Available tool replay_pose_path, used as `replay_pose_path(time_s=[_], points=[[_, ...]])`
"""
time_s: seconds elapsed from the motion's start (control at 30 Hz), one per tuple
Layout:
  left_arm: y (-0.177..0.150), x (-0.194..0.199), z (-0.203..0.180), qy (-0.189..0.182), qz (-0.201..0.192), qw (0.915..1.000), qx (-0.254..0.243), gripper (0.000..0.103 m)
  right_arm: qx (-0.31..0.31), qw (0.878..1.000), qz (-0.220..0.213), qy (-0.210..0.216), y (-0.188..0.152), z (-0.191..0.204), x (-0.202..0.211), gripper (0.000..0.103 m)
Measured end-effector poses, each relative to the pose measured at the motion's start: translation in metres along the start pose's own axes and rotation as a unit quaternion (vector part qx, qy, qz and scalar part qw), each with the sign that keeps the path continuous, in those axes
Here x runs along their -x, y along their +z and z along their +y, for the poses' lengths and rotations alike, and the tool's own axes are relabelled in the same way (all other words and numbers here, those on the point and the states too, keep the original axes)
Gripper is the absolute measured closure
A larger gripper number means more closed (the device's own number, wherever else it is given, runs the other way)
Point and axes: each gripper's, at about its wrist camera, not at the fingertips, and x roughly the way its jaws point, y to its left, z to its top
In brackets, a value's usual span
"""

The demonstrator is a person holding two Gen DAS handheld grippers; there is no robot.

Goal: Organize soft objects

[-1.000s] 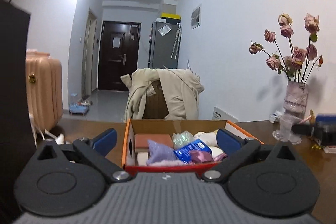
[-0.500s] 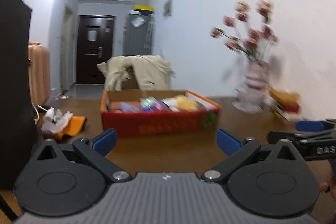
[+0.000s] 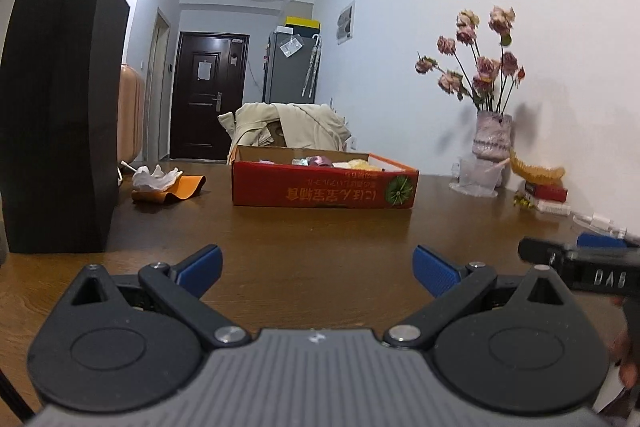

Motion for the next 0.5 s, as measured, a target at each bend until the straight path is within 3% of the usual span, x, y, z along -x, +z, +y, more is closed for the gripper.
replay_pose_path(time_s=[0.5], points=[[0.0004,-0.0015,-0.0004,0.006,-0.006,0.9999,-0.011,0.0,0.001,1.0,0.008,0.007,-0.0044,0.0058,-0.0032,0.0]])
